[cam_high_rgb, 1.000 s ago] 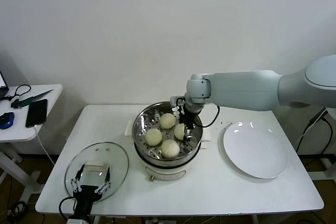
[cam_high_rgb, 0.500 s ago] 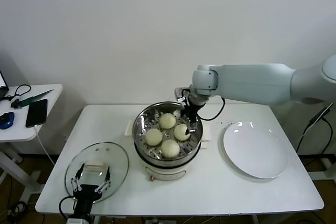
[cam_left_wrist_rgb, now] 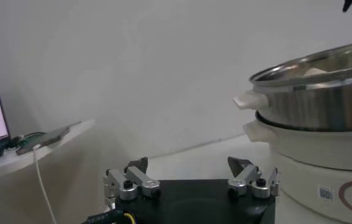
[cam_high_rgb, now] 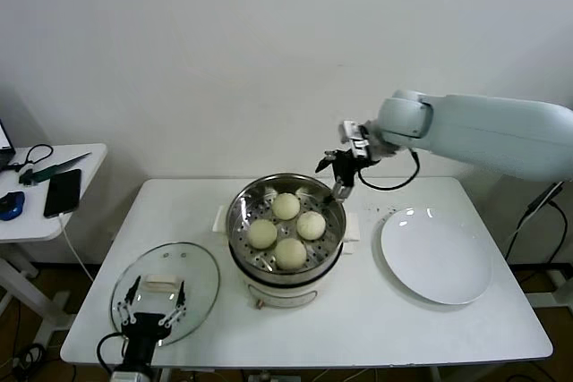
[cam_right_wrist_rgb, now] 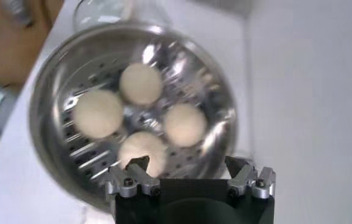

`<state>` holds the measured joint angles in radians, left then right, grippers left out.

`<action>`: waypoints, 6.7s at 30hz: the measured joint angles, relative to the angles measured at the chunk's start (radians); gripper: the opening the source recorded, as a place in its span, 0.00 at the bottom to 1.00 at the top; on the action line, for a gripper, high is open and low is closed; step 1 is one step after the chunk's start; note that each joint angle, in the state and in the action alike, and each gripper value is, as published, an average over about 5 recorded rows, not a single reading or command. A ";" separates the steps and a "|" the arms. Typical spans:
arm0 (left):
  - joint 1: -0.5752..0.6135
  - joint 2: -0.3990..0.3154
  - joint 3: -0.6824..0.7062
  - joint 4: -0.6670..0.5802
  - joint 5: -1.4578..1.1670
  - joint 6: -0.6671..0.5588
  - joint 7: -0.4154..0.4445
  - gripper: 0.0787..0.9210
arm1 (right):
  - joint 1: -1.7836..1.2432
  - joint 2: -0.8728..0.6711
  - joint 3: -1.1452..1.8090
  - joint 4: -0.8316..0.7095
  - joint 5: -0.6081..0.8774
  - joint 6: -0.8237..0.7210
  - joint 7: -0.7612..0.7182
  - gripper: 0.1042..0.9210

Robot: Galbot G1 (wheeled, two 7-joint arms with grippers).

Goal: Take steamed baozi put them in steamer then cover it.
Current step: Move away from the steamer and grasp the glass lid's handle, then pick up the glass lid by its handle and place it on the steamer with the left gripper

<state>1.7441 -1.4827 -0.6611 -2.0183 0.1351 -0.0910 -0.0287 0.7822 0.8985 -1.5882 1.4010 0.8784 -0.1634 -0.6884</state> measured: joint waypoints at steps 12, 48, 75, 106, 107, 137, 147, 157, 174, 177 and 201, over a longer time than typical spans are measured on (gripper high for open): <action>-0.017 -0.008 -0.019 -0.023 0.022 0.014 0.016 0.88 | -0.468 -0.291 0.488 0.093 -0.013 0.230 0.295 0.88; -0.077 -0.013 -0.060 0.064 1.213 0.033 -0.014 0.88 | -1.962 -0.123 2.005 0.192 -0.226 0.284 0.433 0.88; -0.303 0.006 -0.090 0.396 1.387 -0.011 -0.181 0.88 | -2.093 -0.034 2.127 0.142 -0.295 0.302 0.407 0.88; -0.347 0.029 -0.086 0.475 1.353 -0.049 -0.237 0.13 | -2.089 -0.011 2.129 0.117 -0.335 0.318 0.383 0.88; -0.343 0.030 -0.084 0.467 1.347 -0.047 -0.236 0.11 | -2.087 -0.011 2.128 0.116 -0.336 0.318 0.382 0.88; -0.186 0.279 0.130 -0.097 1.182 0.513 -0.116 0.08 | -1.994 -0.049 2.050 0.062 -0.388 0.317 0.382 0.88; -0.378 0.364 0.387 -0.133 1.225 0.725 0.085 0.08 | -1.951 -0.041 2.033 0.026 -0.413 0.314 0.381 0.88; -0.582 0.290 0.604 -0.083 1.356 0.815 0.267 0.08 | -1.937 -0.042 2.035 0.003 -0.425 0.320 0.378 0.88; -0.768 0.078 0.815 0.128 1.438 0.828 0.306 0.08 | -1.956 -0.043 2.057 -0.014 -0.445 0.337 0.364 0.88; -0.778 0.057 0.829 0.159 1.441 0.828 0.308 0.08 | -1.956 -0.042 2.057 -0.015 -0.449 0.337 0.363 0.88; -0.789 0.026 0.848 0.250 1.446 0.828 0.304 0.08 | -1.951 -0.037 2.053 -0.024 -0.470 0.344 0.355 0.88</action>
<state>0.9552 -1.4567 0.1866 -1.7681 1.5808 0.7370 0.2752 -1.1687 0.8612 0.4646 1.3773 0.4088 0.1811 -0.3338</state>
